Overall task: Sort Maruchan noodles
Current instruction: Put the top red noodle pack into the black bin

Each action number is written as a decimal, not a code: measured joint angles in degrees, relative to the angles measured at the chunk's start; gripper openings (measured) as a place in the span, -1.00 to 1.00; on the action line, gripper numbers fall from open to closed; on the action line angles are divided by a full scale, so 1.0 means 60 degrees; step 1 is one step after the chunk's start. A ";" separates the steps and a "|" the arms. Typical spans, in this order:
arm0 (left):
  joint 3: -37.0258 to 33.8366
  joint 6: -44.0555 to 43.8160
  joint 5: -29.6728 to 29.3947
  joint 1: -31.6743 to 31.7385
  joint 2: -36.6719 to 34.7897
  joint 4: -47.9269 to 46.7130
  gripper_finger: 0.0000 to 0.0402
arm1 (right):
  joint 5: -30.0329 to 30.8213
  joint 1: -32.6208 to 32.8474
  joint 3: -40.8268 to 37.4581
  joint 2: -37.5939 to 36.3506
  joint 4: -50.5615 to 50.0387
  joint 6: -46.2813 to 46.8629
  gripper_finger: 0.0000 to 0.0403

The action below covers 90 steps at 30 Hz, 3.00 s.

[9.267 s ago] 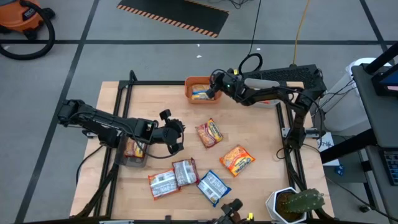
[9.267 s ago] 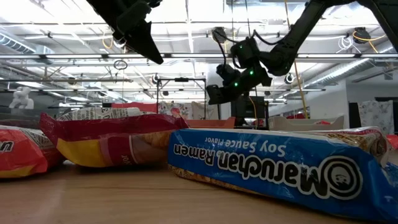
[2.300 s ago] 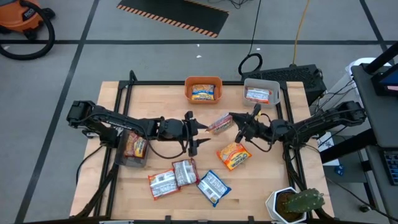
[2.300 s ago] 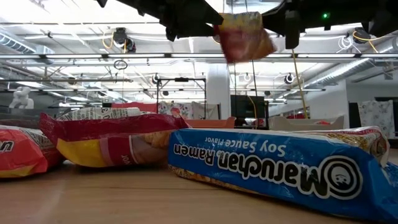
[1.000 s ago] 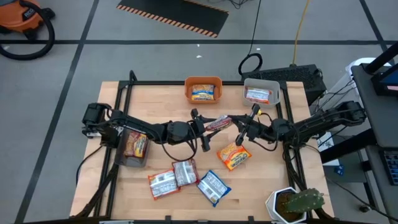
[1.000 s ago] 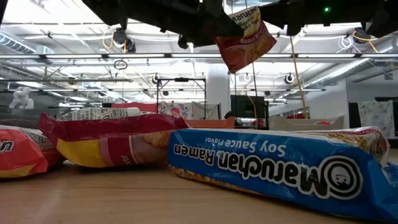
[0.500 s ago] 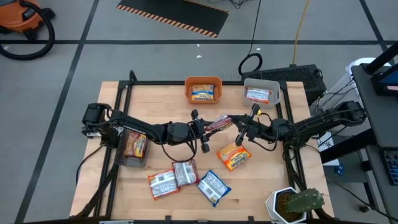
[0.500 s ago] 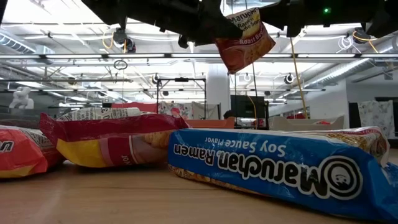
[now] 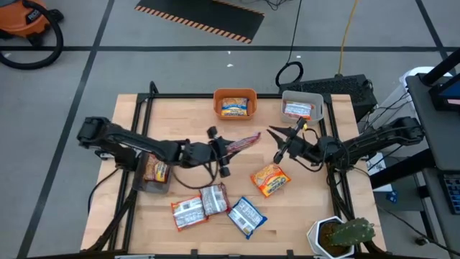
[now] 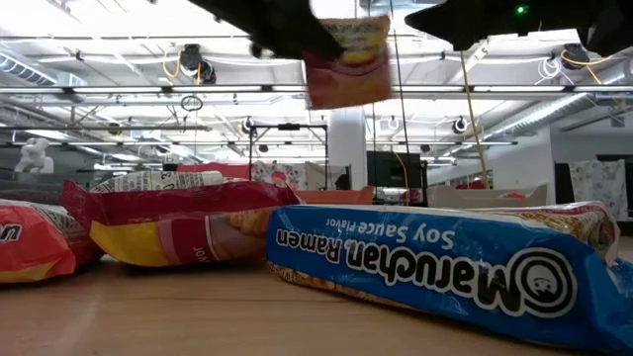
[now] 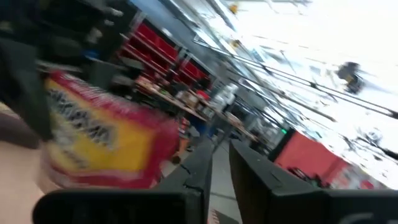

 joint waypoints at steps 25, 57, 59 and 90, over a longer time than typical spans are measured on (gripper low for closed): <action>0.0014 -0.7094 0.0987 -0.1318 -0.4608 -1.2299 -0.20 | 0.1413 0.0869 -0.0003 -0.0777 -0.0057 -0.1024 -0.64; 0.0014 -0.7371 0.7346 -0.2766 -0.4604 -1.6718 -0.27 | 0.1410 0.1207 -0.0014 -0.0776 -0.0036 -0.1472 -0.64; 0.0014 -0.6729 0.7697 -0.2766 -0.4608 -1.6750 -0.27 | 0.1410 0.1207 -0.0014 -0.0776 -0.0036 -0.1468 -0.64; 0.0014 -0.5960 0.5561 -0.2441 -0.3581 -1.6742 0.06 | 0.1381 0.1207 -0.0014 -0.0772 -0.0059 -0.1231 -0.64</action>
